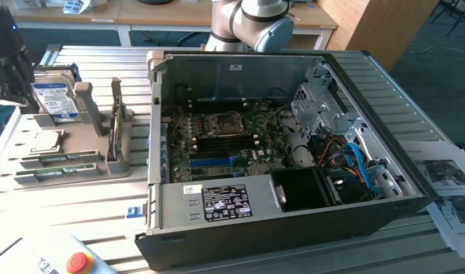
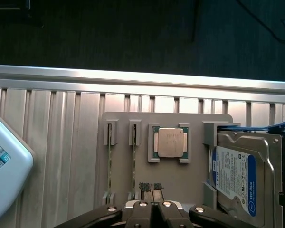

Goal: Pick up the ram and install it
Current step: 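Pick up the ram and move it above insertion slot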

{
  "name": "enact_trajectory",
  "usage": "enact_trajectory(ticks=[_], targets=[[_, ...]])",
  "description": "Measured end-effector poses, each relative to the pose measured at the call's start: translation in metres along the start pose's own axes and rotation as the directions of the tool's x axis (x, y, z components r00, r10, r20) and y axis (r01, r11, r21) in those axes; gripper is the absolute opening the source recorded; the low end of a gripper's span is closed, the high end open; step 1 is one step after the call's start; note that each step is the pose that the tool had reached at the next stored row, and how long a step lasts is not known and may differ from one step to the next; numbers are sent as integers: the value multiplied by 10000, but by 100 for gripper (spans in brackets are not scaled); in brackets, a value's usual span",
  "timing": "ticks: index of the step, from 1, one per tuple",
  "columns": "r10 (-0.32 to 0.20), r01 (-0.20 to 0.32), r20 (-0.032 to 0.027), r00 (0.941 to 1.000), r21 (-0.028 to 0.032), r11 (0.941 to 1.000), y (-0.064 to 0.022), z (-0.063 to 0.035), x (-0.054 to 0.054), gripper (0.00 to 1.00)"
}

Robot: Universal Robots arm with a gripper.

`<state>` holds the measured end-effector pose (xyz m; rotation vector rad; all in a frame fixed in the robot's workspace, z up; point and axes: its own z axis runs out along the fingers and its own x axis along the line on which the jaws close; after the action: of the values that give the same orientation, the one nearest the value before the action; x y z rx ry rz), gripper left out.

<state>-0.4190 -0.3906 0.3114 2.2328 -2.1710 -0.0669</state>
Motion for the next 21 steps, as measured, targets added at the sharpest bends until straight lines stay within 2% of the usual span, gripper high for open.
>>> enact_trajectory(ticks=[8,14,21], targets=[[0,0,-1,10000,-1,10000,5,-2,164,10],[0,0,-1,10000,8,10000,6,-2,176,10],[0,0,-1,10000,14,10000,8,-1,264,10]])
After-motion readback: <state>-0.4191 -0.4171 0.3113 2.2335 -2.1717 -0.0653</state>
